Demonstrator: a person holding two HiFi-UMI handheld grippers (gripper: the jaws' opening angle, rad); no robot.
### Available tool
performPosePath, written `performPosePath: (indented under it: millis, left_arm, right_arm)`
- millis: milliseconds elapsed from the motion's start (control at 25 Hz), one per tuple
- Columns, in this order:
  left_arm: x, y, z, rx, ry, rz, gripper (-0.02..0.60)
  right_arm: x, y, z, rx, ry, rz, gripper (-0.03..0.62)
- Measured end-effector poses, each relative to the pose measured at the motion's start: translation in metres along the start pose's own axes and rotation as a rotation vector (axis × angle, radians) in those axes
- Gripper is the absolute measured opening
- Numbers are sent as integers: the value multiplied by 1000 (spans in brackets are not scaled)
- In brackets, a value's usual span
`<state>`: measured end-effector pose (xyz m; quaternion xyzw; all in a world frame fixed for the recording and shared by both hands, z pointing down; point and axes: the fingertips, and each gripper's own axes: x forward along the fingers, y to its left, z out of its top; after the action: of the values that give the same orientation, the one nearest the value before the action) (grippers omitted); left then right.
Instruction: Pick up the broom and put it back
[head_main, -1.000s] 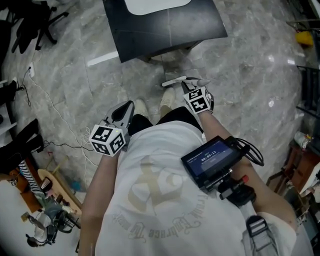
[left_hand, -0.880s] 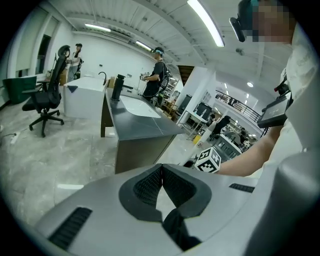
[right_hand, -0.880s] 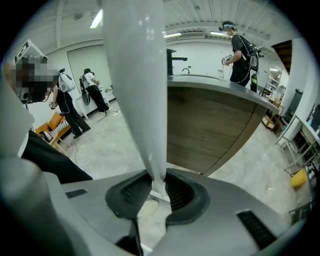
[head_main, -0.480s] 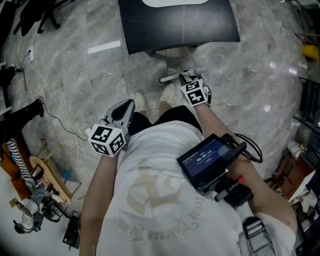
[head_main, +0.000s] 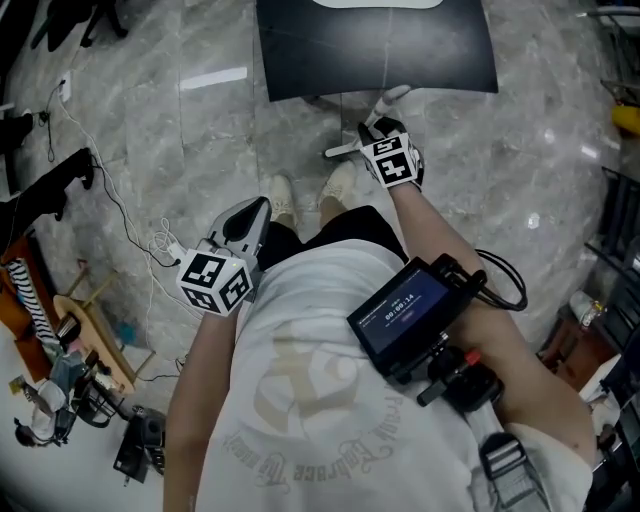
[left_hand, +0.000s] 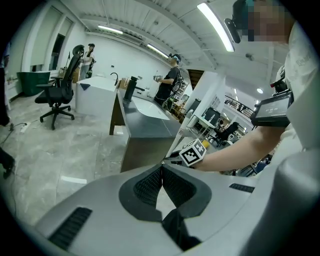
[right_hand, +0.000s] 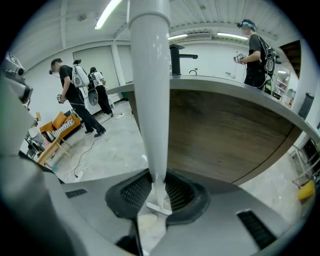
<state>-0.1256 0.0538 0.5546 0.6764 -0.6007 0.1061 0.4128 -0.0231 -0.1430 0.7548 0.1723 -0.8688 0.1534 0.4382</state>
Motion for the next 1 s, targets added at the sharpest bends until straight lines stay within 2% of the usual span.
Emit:
performPosePath:
  millis: [320,880,1000]
  left_arm:
    - [-4,-2,-1,-5,-21,32,12]
    - [-6,-11,8,26,14,7,12]
    - [-10,-6,15,21,20,8,12]
  right_arm:
    - [14,-10,13,-6,-9,17,96]
    - [16,-8,27,31,-31,34,101]
    - [14,-5,32,48,-38,51,125]
